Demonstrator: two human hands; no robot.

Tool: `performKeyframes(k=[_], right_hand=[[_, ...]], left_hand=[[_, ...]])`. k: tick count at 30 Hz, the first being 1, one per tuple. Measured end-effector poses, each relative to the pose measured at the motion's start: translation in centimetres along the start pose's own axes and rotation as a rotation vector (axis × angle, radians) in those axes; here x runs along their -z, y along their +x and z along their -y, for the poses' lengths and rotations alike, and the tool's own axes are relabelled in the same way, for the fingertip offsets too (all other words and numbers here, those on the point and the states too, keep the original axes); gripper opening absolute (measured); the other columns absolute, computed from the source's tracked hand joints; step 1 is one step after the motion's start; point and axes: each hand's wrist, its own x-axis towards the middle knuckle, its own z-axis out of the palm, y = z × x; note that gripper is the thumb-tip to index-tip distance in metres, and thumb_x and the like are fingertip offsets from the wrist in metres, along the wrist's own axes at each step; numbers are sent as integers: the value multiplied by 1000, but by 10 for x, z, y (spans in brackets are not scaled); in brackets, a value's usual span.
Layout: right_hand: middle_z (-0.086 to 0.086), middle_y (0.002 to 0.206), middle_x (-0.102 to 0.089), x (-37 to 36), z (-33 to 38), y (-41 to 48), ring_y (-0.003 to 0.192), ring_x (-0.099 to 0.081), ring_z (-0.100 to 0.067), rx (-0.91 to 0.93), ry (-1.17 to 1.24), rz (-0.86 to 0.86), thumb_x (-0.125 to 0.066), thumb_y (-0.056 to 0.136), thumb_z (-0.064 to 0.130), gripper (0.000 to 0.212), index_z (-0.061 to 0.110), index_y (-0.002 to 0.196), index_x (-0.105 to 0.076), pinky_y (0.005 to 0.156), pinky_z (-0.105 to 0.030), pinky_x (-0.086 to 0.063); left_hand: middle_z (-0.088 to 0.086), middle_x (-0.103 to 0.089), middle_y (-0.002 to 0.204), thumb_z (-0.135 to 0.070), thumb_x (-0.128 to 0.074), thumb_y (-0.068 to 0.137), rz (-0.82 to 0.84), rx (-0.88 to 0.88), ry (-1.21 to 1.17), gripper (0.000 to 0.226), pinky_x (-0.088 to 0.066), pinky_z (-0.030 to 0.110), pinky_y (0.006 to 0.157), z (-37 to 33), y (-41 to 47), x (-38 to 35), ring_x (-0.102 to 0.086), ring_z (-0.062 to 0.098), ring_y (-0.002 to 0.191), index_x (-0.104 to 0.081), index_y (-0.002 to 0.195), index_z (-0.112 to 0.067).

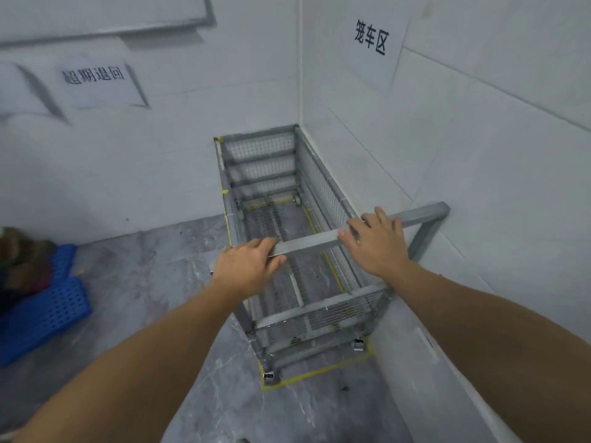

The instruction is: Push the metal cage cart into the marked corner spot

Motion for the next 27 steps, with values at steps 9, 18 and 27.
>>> performKeyframes(k=[9, 18, 27], right_hand=[[1, 133, -52, -23, -27, 8, 136, -32, -28, 165, 29, -132, -22, 94, 69, 47, 36, 110, -52, 107, -64, -14], [4, 146, -44, -33, -32, 16, 141, -27, -28, 194, 51, -198, -26, 92, 71, 44, 39, 102, -55, 107, -63, -7], [-4, 164, -13, 41, 3, 10, 150, 6, -27, 144, 129, 204, -26, 96, 64, 58, 35, 145, -36, 117, -57, 3]], left_hand=[[-11, -46, 61, -81, -13, 86, -95, 103, 134, 63, -32, 25, 42, -8, 4, -4, -46, 13, 48, -45, 79, -28], [-5, -50, 68, -80, -9, 88, -78, 79, 238, 68, -42, 30, 49, -8, 8, -7, -56, 21, 57, -50, 84, -25], [3, -44, 148, -64, -23, 96, 42, 324, 96, 63, -19, 61, 114, -53, -6, 22, -30, 28, 139, -32, 146, -25]])
